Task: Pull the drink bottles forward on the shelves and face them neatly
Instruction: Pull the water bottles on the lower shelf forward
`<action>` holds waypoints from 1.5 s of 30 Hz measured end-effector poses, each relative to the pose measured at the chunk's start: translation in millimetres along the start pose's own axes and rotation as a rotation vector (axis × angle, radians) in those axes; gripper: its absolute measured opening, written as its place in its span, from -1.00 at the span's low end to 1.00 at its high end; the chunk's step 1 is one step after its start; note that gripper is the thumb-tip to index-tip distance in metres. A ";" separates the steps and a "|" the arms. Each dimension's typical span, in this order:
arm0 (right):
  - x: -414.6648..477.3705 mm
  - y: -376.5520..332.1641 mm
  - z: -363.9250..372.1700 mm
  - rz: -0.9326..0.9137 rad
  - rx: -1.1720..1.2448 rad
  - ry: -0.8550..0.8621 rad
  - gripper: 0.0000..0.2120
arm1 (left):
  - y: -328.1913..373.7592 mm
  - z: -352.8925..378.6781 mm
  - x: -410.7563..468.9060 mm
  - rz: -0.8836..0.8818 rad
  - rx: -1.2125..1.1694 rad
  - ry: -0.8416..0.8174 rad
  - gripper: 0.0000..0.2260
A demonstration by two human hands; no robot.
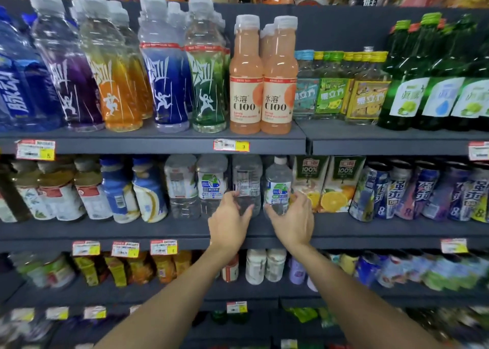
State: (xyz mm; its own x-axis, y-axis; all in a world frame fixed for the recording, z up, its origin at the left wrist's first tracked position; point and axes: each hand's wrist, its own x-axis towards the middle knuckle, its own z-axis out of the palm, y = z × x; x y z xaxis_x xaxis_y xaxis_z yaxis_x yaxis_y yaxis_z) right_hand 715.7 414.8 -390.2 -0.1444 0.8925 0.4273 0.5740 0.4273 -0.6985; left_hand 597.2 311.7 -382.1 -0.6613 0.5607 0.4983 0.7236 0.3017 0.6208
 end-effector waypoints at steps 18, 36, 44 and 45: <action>21.5 48.3 -20.1 -0.021 -0.082 -0.072 -0.37 | 33.9 69.6 0.1 -0.490 0.100 -0.011 -0.24; 33.4 73.4 -29.4 -0.043 0.040 -0.237 -0.32 | 6.6 57.4 1.7 -0.382 0.129 -0.052 -0.25; 23.6 70.5 -19.0 0.014 0.136 -0.245 -0.06 | -23.3 14.6 10.1 -0.193 -0.065 -0.379 -0.50; 22.0 70.0 -18.3 0.005 0.143 -0.251 -0.04 | -24.4 12.2 11.2 -0.175 -0.066 -0.400 -0.52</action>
State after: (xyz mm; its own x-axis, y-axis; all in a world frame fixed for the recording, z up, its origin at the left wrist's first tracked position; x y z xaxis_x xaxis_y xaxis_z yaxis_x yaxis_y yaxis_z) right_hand 767.4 461.6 -419.2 -0.3470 0.8949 0.2805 0.4580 0.4227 -0.7820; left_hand 574.5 320.0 -399.1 -0.6349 0.7638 0.1163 0.5844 0.3762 0.7190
